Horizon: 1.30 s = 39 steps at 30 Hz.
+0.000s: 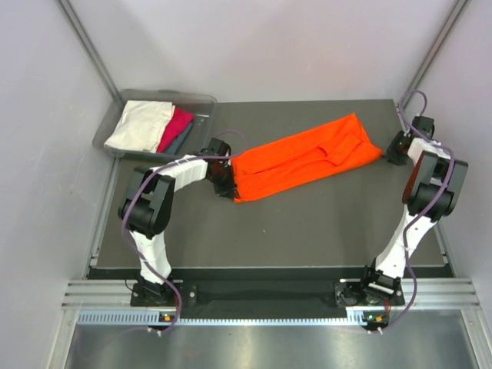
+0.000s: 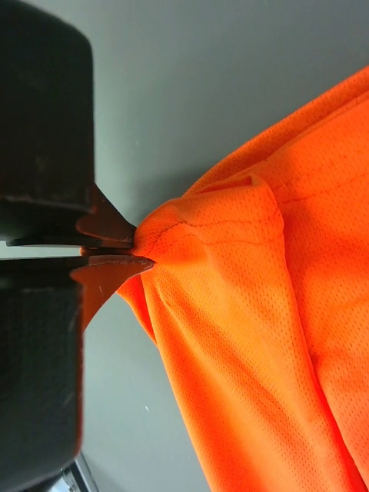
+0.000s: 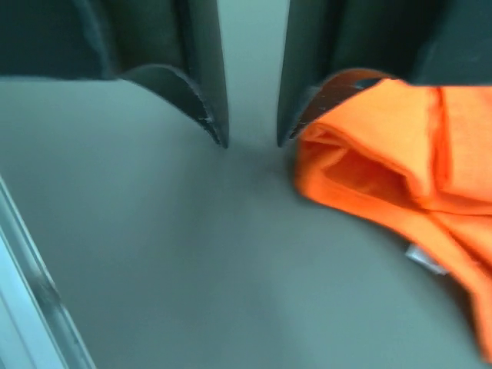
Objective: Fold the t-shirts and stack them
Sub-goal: Fold the tshirt
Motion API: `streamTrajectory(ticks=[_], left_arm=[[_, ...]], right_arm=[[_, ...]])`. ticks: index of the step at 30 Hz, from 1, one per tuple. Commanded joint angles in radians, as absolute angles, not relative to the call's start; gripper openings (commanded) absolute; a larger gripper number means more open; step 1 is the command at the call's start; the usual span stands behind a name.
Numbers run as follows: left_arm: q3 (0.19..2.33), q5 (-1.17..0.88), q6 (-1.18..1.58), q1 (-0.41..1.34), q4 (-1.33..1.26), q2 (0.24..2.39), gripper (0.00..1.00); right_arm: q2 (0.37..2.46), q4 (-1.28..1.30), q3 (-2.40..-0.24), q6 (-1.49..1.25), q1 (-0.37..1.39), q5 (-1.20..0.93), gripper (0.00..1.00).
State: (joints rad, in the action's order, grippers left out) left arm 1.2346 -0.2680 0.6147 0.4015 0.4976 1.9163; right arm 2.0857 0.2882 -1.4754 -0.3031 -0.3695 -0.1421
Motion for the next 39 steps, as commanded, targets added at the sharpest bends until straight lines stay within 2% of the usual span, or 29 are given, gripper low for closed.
streamTrajectory(ticks=[1,2,3,6,8,11,16,18,26,27,28,32,34,36,39], left_arm=[[1.192,-0.21,0.557,0.39,0.578,1.882,0.0],[1.184,-0.221,0.554,0.391,0.574,1.875,0.0],[1.181,-0.227,0.548,0.393,0.572,1.855,0.0],[1.169,-0.23,0.537,0.4,0.56,1.816,0.0],[1.163,-0.239,0.538,0.403,0.557,1.802,0.0],[1.167,-0.249,0.548,0.405,0.564,1.804,0.0],[1.172,-0.245,0.552,0.405,0.58,1.796,0.0],[1.172,-0.23,0.548,0.407,0.598,1.775,0.06],[1.074,-0.241,0.555,0.417,0.664,1.646,0.14],[1.068,-0.241,0.557,0.419,0.675,1.629,0.16],[1.06,-0.236,0.558,0.42,0.69,1.606,0.23],[1.074,-0.222,0.568,0.419,0.77,1.502,0.4],[1.089,-0.212,0.577,0.419,0.799,1.485,0.44],[1.115,-0.212,0.587,0.419,0.819,1.471,0.44],[1.143,-0.216,0.589,0.417,0.779,1.476,0.41]], right_arm=[[1.993,0.362,-1.494,-0.288,-0.385,-0.109,0.34],[1.958,0.38,-1.477,-0.304,-0.382,-0.103,0.38],[1.924,0.386,-1.441,-0.333,-0.377,-0.098,0.46],[1.81,0.4,-1.414,-0.344,-0.354,-0.126,0.55],[1.767,0.397,-1.414,-0.347,-0.347,-0.182,0.57],[1.779,0.347,-1.402,-0.371,-0.319,-0.239,0.53],[1.91,0.272,-1.401,-0.462,-0.305,-0.322,0.39],[1.943,0.255,-1.391,-0.477,-0.304,-0.324,0.35],[2.062,0.308,-1.414,-0.385,-0.319,-0.204,0.34],[2.059,0.325,-1.42,-0.371,-0.319,-0.177,0.34],[2.043,0.356,-1.425,-0.358,-0.318,-0.12,0.35],[1.982,0.452,-1.476,-0.307,-0.292,-0.04,0.5],[1.924,0.471,-1.497,-0.292,-0.264,-0.009,0.64],[1.899,0.486,-1.517,-0.281,-0.218,-0.005,0.77],[1.867,0.515,-1.525,-0.293,-0.166,-0.049,0.81]])
